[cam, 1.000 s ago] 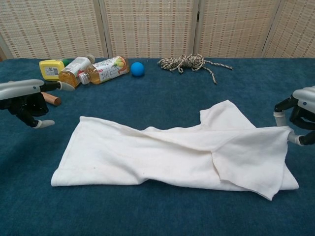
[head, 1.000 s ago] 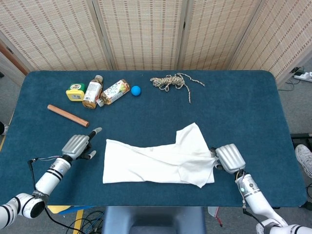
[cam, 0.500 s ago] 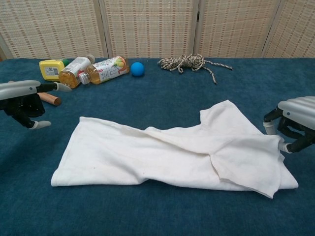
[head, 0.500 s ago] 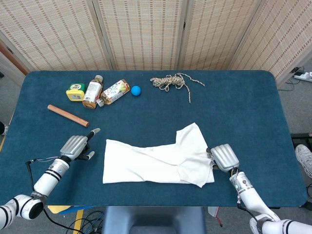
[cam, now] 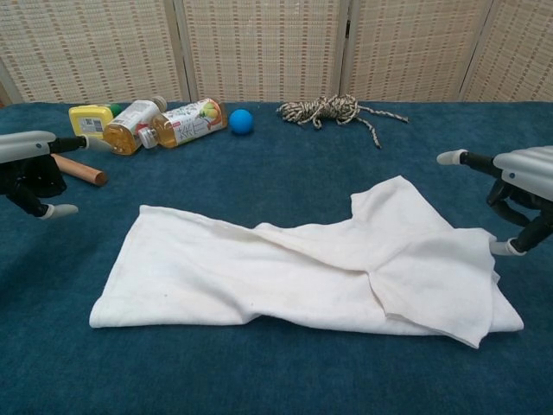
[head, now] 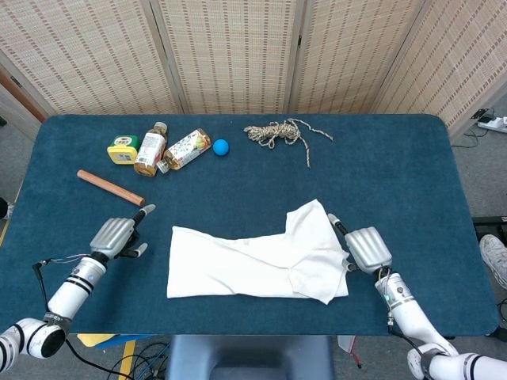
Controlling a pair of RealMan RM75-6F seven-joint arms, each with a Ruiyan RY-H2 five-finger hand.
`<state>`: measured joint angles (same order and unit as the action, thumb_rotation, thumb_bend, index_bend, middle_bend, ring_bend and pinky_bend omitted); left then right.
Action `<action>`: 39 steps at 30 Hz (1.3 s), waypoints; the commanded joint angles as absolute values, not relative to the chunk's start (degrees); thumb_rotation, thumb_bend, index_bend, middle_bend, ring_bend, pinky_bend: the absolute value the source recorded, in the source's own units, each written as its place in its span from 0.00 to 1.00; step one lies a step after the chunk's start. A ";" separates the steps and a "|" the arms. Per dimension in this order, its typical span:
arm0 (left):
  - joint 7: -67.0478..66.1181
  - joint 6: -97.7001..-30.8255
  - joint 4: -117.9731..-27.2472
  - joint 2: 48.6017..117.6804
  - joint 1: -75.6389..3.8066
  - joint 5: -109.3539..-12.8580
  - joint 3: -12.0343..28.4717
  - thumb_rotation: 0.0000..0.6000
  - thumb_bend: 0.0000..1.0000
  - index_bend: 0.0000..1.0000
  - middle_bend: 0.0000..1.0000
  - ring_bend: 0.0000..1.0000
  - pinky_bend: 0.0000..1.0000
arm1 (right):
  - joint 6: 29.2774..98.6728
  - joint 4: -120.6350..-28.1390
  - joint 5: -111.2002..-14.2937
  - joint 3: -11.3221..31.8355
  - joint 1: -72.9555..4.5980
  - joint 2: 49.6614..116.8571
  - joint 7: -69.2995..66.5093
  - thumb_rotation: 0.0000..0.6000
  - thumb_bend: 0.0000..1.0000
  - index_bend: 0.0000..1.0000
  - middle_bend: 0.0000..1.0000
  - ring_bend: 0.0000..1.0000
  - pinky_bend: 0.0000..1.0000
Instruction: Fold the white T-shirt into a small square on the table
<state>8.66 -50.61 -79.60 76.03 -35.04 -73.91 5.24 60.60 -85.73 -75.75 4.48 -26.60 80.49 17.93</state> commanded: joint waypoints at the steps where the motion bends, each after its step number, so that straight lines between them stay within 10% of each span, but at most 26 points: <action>1: 8.47 -51.24 -80.19 75.42 -34.66 -74.10 5.25 1.00 0.40 0.00 0.97 0.92 1.00 | 62.25 -87.62 -77.54 4.22 -26.13 78.70 17.05 1.00 0.18 0.00 0.81 0.96 1.00; 12: 8.17 -54.82 -83.74 73.10 -32.74 -74.93 5.39 1.00 0.40 0.00 0.97 0.92 1.00 | 68.95 -91.96 -84.42 3.06 -23.93 74.34 14.13 1.00 0.18 0.00 0.81 0.96 1.00; 20: 7.29 -56.23 -86.39 71.26 -31.53 -75.39 4.93 1.00 0.40 0.00 0.97 0.92 1.00 | 70.53 -91.05 -95.24 -5.48 -21.36 73.14 11.87 1.00 0.20 0.23 0.83 0.96 1.00; 39: 7.75 -56.95 -87.80 70.41 -30.08 -75.27 4.65 1.00 0.40 0.00 0.97 0.92 1.00 | 67.90 -77.78 -99.92 -7.97 -20.97 83.23 10.84 1.00 0.24 0.38 0.84 0.97 1.00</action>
